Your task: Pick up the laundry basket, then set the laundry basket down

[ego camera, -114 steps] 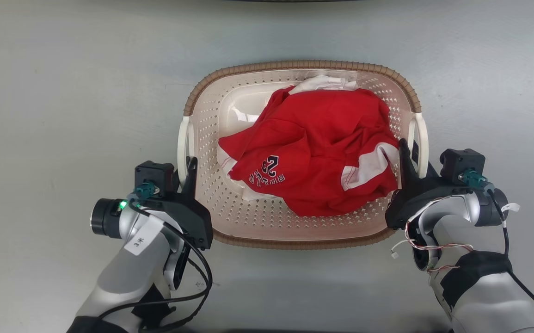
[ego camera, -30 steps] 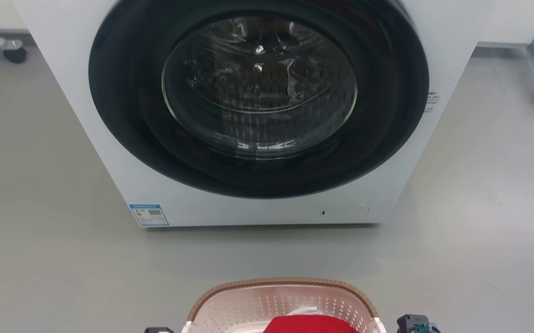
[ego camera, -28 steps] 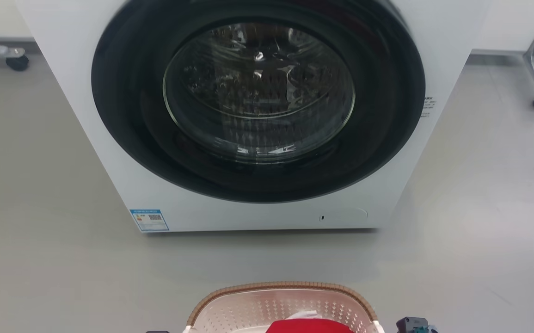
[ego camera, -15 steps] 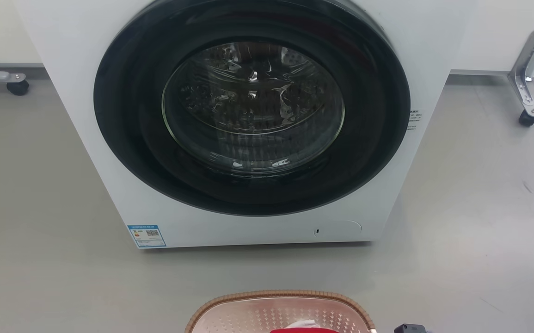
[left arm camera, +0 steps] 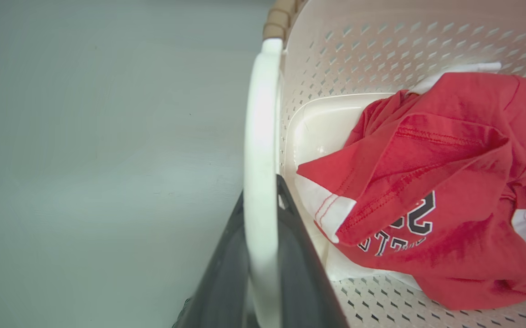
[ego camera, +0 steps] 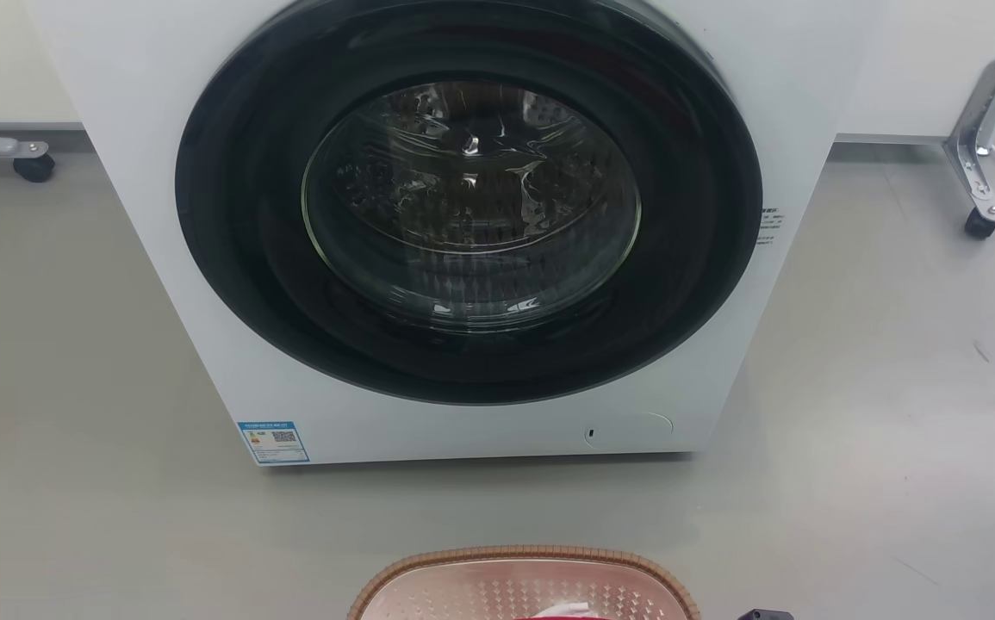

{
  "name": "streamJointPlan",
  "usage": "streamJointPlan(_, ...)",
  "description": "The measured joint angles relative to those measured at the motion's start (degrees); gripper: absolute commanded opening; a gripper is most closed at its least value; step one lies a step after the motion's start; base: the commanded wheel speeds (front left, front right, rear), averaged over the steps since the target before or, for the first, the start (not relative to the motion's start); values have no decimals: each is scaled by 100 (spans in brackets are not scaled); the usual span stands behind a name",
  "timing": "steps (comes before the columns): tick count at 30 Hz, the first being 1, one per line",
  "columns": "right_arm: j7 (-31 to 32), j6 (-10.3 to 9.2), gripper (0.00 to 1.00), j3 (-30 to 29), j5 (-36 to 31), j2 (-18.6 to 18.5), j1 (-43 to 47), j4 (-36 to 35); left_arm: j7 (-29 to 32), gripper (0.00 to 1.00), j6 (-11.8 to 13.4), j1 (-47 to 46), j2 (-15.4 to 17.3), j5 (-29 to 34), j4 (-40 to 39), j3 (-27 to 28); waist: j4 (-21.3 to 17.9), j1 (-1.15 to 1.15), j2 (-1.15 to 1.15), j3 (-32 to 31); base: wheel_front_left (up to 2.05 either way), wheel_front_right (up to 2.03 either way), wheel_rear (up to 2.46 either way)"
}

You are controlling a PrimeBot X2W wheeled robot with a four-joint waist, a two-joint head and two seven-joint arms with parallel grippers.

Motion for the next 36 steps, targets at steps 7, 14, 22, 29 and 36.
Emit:
streamJointPlan(7,-43,0,0,73,81,0,-13,31,-1,0,1,1,1,-1,-4,-42,1,0,0,7,0,0,0)
streamJointPlan(14,-104,0,0,153,170,0,-29,57,-2,0,20,0,1,-9,-9,-62,5,0,0,21,0,0,0)
streamJointPlan(22,-163,0,0,242,311,3,-54,103,-22,0,24,-2,-1,-16,-8,-78,6,1,0,29,0,0,0)
streamJointPlan(29,-213,1,0,319,399,8,-142,160,-41,0,24,-4,-2,-93,-15,-88,1,1,0,36,0,0,0)
streamJointPlan(36,-241,1,0,398,467,9,-144,187,-41,0,25,-4,-2,-155,-19,-103,2,1,0,45,0,0,0)
